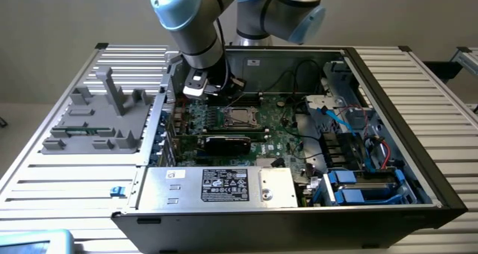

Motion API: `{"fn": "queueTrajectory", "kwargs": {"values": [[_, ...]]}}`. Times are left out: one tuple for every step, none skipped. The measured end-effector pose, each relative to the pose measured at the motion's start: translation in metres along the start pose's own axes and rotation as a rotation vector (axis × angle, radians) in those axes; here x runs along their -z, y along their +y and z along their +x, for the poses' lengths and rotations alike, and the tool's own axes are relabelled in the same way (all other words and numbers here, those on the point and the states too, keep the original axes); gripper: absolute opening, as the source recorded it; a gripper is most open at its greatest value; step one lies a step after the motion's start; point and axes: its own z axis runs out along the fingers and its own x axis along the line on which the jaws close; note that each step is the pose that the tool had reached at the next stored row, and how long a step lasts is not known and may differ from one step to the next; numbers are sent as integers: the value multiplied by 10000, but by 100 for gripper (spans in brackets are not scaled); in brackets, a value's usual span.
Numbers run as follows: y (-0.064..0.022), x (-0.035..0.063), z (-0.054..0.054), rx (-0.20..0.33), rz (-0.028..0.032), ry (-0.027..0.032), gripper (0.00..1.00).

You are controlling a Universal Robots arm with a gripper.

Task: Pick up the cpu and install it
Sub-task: 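Install the first cpu locking lever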

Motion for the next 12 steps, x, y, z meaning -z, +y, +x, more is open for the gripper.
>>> {"fn": "queueTrajectory", "kwargs": {"values": [[-3,-1,-2,-5,0,2,11],[-4,-2,-2,-9,0,3,11],[-4,-1,-2,-18,-2,7,11],[-4,-2,-2,-30,-3,12,11],[-5,-2,-1,-46,-6,18,11],[-7,-3,3,-62,-8,24,11],[-10,-5,10,-81,-12,31,11],[-12,-7,17,-97,-14,38,11],[-13,-8,21,-115,-16,45,11],[-14,-9,22,-133,-18,53,11],[-14,-9,22,-150,-21,60,11],[-14,-10,23,-168,-23,67,11]]}}
